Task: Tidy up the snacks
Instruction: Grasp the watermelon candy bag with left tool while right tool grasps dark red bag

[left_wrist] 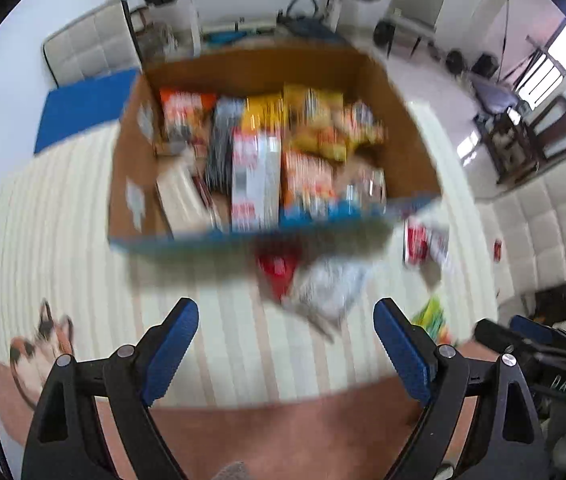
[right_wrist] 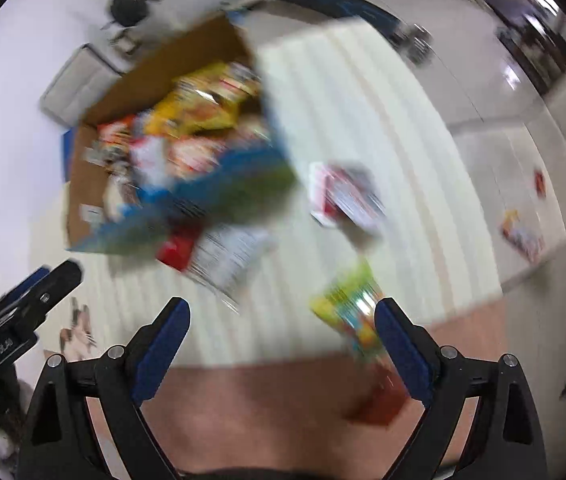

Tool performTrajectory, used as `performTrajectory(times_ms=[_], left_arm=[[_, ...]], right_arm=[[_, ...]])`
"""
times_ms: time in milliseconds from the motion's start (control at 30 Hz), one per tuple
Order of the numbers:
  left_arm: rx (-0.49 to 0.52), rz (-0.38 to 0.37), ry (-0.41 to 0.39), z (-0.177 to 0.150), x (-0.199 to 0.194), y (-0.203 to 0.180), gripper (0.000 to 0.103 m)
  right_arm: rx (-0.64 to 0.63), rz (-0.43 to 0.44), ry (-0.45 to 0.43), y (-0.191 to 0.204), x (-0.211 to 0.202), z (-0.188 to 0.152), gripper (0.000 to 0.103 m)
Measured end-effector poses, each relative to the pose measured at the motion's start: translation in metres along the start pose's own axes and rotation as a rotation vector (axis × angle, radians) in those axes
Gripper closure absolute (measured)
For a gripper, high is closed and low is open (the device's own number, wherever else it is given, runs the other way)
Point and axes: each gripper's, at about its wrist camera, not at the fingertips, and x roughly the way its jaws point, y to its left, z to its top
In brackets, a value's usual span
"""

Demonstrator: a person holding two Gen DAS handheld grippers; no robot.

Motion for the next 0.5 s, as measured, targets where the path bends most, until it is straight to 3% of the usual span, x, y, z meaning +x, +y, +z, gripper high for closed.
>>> performTrajectory(times_ms=[233,433,500], left_arm=[[-0.006,0.012,0.193,-0.057,0.058,-0.032,0.013],[0.041,0.044,0.274,-0.089,0.083,-0.058,0.013],[0.057,0.052,0.290,-0.095,0.088,-0.065,0.013]], right_arm=[[0.230,-0.029,0.175,-0.089,0.073,-0.065,0.007],[0.330,-0.037,0.266,-0.117,0.118,-0.097,0.009],[0.293,-0.085,0.237,-0.110,0.116,-0.097,0.012]])
